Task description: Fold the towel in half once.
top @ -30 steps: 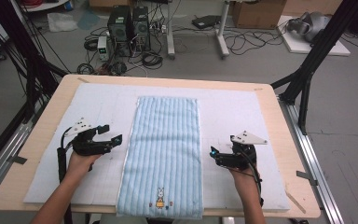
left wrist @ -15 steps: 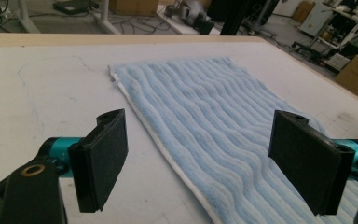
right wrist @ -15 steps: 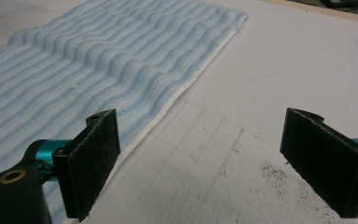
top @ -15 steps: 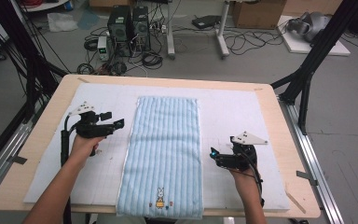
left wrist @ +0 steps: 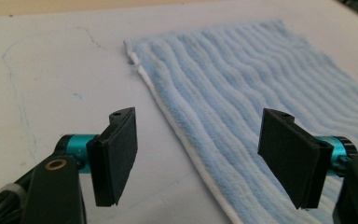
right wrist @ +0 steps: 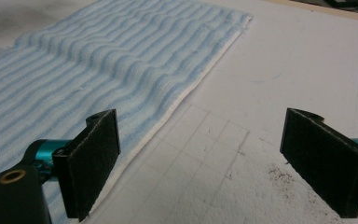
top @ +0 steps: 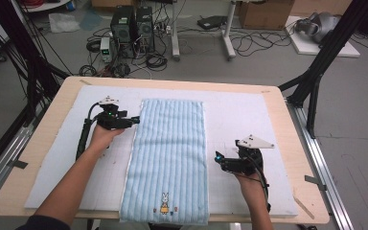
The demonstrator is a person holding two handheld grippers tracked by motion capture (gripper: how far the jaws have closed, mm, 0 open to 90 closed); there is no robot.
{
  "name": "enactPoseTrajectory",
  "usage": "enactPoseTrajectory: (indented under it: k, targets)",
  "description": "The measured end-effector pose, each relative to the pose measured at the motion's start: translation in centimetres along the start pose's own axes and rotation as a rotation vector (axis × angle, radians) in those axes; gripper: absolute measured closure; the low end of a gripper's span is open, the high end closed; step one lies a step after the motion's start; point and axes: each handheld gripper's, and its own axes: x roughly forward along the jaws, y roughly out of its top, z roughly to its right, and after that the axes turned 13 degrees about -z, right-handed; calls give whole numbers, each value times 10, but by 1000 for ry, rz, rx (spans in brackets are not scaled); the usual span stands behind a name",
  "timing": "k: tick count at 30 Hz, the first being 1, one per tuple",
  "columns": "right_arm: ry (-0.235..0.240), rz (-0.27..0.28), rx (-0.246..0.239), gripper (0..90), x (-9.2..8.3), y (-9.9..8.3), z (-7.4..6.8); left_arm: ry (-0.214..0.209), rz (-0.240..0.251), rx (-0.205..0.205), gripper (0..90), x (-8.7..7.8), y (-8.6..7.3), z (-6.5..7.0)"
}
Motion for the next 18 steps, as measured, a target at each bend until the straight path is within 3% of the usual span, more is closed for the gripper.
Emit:
enactPoseTrajectory:
  k: [5,9,13,16,18]
  targets:
    - [-1,0,3,111,0,-1,1,16,-13,-3,359,12,-1,2]
    - [1,-3,12,111,0,-1,1,31,-43,34,408,20,-2,6]
    - [0,-6,10,111,1,-1,1,86,-68,102,451,24,-3,14]
    - [-2,-10,10,111,1,-1,1,101,-75,143,562,24,-3,18]
    - [-3,-15,10,111,2,-1,1,88,-73,144,666,24,-3,19]
